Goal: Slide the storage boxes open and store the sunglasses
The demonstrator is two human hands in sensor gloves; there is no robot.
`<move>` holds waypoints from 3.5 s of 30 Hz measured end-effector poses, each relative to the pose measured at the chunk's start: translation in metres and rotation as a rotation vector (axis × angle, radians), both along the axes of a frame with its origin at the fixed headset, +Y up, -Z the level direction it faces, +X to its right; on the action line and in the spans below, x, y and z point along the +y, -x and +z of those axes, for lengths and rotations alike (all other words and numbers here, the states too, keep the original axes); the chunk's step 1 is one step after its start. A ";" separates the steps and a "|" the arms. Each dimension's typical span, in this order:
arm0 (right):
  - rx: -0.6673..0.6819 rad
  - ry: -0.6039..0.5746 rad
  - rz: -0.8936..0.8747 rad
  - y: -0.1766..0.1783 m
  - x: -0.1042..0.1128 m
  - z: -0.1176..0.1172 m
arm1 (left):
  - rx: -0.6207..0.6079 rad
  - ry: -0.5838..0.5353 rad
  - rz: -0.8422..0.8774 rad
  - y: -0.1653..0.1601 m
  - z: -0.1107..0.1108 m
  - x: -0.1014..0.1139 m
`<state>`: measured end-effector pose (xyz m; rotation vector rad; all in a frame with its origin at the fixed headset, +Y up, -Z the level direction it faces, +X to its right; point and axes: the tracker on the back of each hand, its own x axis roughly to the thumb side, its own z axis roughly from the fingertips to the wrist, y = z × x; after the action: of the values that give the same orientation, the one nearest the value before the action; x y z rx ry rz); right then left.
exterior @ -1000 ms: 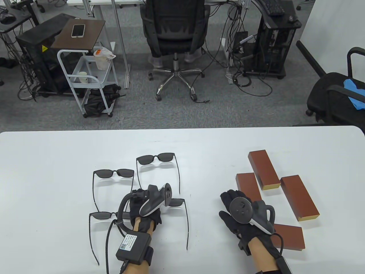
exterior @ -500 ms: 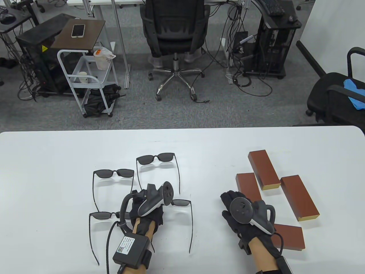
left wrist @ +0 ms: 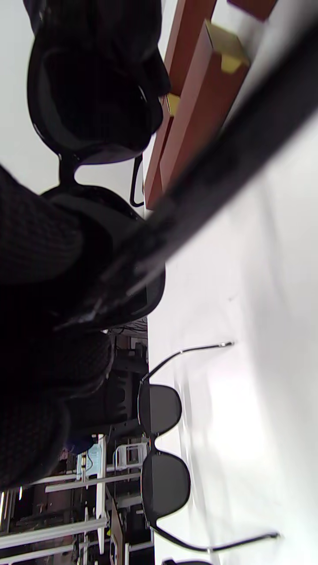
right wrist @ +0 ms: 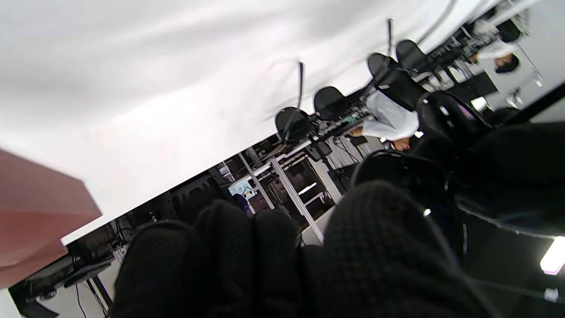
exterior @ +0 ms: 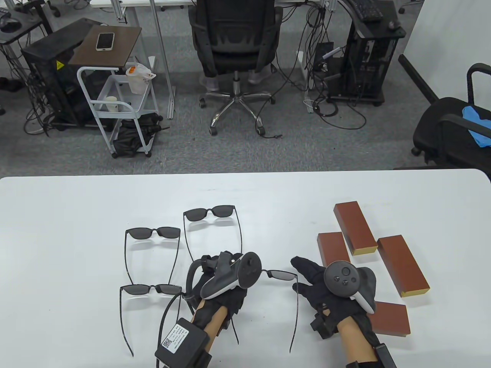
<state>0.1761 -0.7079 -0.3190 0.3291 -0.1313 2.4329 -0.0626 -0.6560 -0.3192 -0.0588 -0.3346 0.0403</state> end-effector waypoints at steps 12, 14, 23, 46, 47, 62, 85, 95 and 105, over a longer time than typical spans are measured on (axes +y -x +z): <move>-0.028 0.030 -0.259 -0.012 0.002 -0.002 | -0.007 0.078 0.219 0.005 0.001 0.001; -0.061 0.024 -0.275 -0.015 0.002 -0.002 | 0.017 0.118 0.342 0.011 -0.001 0.000; -0.174 0.023 -0.413 -0.028 0.005 0.000 | 0.073 0.341 1.034 0.039 -0.002 -0.017; -0.359 0.072 -0.710 -0.017 0.008 0.014 | 0.158 0.442 1.586 0.034 0.014 -0.057; -0.353 0.067 -0.706 -0.016 0.008 0.014 | 0.162 0.436 1.577 0.034 0.014 -0.057; -0.096 0.025 -0.654 0.001 0.004 0.011 | 0.279 0.459 1.625 0.054 0.014 -0.076; -0.069 0.063 -0.865 -0.004 -0.008 0.009 | 0.371 0.347 1.503 0.060 0.012 -0.078; -0.081 0.083 -0.864 -0.004 -0.009 0.009 | 0.394 0.285 1.477 0.061 0.012 -0.078; -0.167 0.109 -0.875 -0.010 -0.011 0.011 | 0.293 0.391 1.564 0.052 0.013 -0.082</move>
<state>0.1864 -0.7191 -0.3080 -0.0015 -0.1704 1.5857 -0.1142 -0.7381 -0.3058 -0.1639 -0.0043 1.6500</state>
